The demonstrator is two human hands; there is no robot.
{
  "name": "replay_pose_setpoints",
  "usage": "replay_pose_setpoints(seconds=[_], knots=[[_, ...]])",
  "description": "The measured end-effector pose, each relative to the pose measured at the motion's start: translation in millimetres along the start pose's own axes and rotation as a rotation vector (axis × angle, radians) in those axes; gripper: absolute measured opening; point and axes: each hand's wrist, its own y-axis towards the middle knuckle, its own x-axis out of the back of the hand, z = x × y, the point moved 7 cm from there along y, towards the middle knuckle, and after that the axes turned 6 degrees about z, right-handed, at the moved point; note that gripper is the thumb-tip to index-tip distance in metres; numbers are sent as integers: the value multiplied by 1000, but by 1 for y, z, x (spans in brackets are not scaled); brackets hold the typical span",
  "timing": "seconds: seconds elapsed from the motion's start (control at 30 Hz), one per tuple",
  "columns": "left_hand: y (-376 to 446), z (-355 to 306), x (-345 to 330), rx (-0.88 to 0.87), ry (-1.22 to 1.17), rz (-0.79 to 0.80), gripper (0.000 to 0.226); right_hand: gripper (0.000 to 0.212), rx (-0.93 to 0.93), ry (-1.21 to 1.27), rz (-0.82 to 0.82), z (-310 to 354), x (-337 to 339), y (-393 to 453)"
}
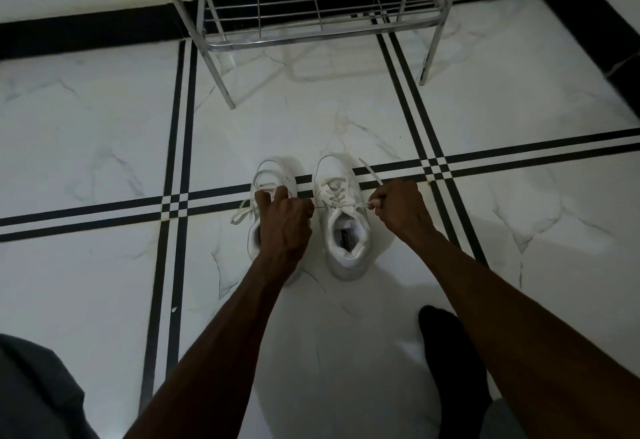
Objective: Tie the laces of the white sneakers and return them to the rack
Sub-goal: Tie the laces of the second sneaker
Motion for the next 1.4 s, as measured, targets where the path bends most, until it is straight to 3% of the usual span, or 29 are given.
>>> replay_pose_setpoints(seconds=[0.1, 0.2, 0.4, 0.57, 0.77, 0.87, 0.97, 1.07, 1.13, 1.27, 1.33, 1.4], knots=[[-7, -1, 1, 42, -78, 22, 25, 19, -10, 40, 30, 2, -1, -1], [-13, -4, 6, 160, -341, 14, 18, 11, -16, 126, 57, 4, -2, -6], [-5, -6, -9, 335, -830, 1, 23, 15, -242, 584, 98, -4, -11, -12], [-6, 7, -36, 563, -1246, 100, 28, 11, -259, 602, 36, -13, -12, -15], [-14, 8, -39, 707, -1396, 112, 13, 9, -318, 588, -30, -24, -19, -11], [-17, 6, -36, 740, -1413, 122, 14, 16, -358, 605, -28, -28, -21, -12], [-15, 9, -33, 610, -1278, 121, 20, 15, -352, 658, 65, -23, -18, -12], [-8, 9, -19, 477, -1098, 141, 32, 15, -166, 358, 184, -1, 0, -9], [0, 8, -1, 398, -898, 174, 27, 22, -126, 270, 278, 8, 8, -7], [20, 11, 27, 238, -658, 236, 31, 23, -147, 404, 372, 17, 16, -3], [27, 13, 35, 165, -674, 189, 49, 28, -126, 546, 328, 26, 20, -3], [29, 18, 39, 152, -752, 100, 52, 32, -81, 651, 295, 38, 24, -2]])
